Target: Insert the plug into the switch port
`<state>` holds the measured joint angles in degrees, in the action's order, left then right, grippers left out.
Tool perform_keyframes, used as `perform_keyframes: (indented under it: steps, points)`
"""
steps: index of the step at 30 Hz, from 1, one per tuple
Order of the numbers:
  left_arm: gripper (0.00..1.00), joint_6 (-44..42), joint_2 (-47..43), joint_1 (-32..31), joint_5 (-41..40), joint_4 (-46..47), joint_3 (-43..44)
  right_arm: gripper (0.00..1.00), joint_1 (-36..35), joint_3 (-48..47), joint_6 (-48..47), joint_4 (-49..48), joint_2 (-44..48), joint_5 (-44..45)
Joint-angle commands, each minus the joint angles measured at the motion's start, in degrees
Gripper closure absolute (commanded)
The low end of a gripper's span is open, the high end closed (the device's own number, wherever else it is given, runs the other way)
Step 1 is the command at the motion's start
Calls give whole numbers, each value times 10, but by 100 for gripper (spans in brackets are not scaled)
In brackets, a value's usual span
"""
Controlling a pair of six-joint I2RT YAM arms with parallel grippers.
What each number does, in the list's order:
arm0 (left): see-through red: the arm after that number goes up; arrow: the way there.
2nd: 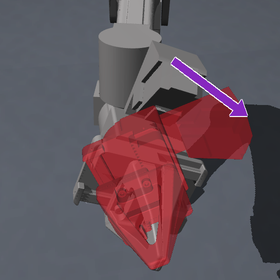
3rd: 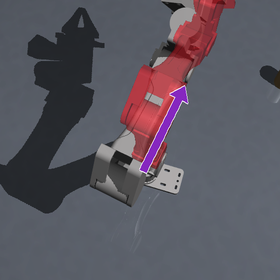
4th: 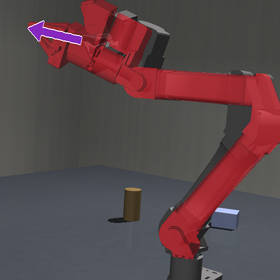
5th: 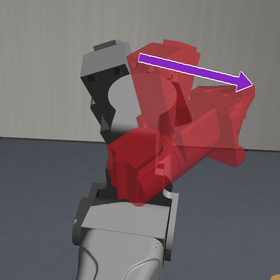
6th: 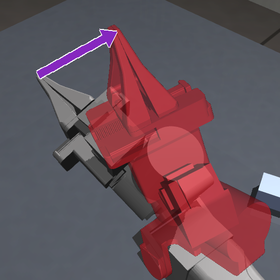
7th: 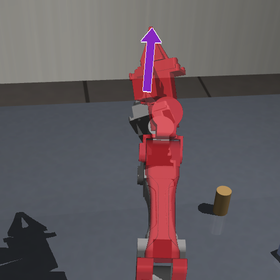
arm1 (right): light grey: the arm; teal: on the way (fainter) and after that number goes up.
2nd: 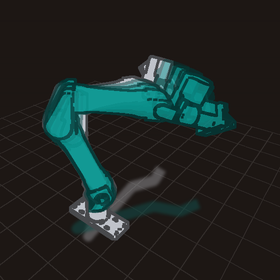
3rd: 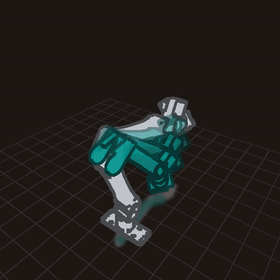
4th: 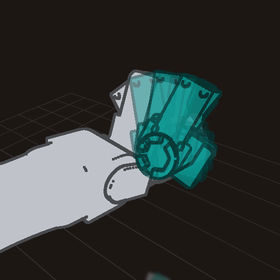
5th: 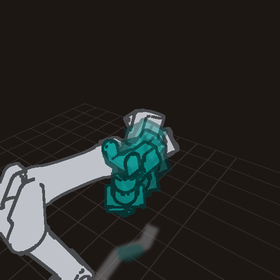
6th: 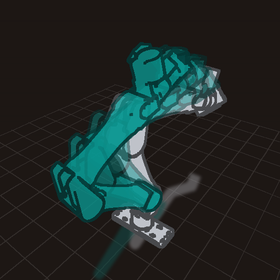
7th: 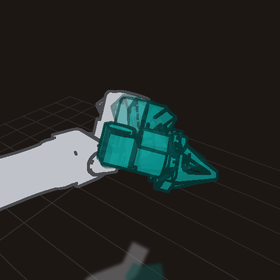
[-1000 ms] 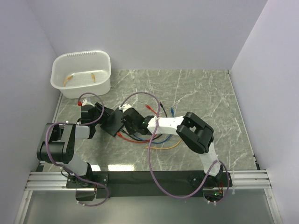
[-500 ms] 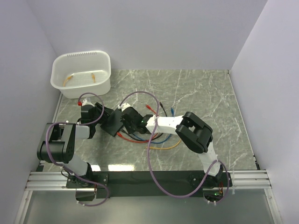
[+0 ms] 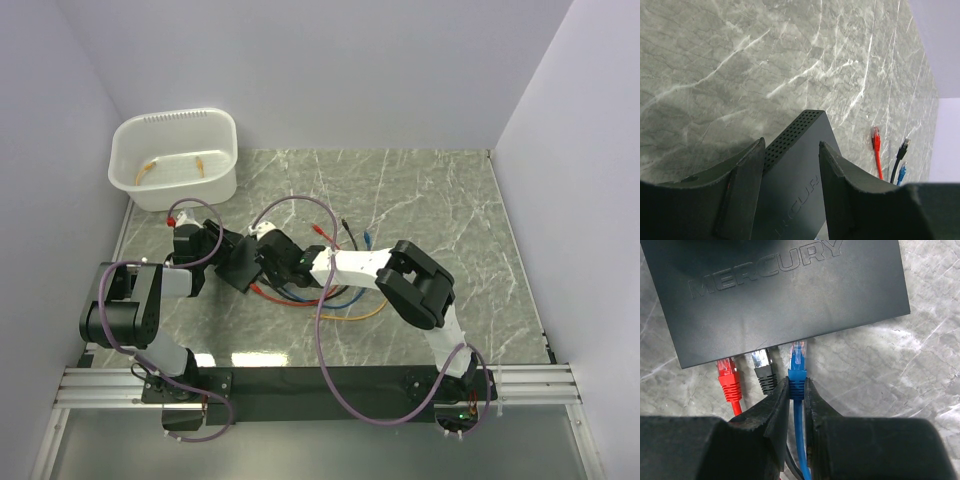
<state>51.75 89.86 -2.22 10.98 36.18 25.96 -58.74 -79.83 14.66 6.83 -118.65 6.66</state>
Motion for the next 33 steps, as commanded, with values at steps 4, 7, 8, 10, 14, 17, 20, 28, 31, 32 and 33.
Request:
perform_keyframes:
  steps: [4,7,8,10,14,17,20,28,31,32,33]
  points:
    - [47,-2,7,-2,28,1,9,100,-8,-41,-3,-24,-14,13]
    - [47,-2,4,-2,29,0,8,100,-8,-50,-2,-16,-20,30]
    - [47,-4,3,-2,28,-1,8,100,-8,-51,-2,-13,-20,38]
    - [47,-3,4,-2,27,-1,8,100,-8,-50,-3,-12,-20,46]
    - [47,-2,8,-2,33,4,9,100,-8,-49,-11,-21,-18,53]
    - [47,-2,10,-2,33,4,10,100,-8,-56,-23,-16,-22,63]
    - [47,-3,8,-2,32,1,10,100,-8,-64,-31,-9,-29,84]
    - [47,-2,11,-2,34,4,11,100,-8,-67,-30,-2,-33,106]
    - [47,-3,9,-2,33,3,10,100,-8,-74,-28,5,-39,113]
    - [47,-3,8,-2,33,3,10,100,-8,-77,-27,12,-40,114]
    - [47,-4,8,-2,33,2,10,100,-7,-82,-27,14,-44,117]
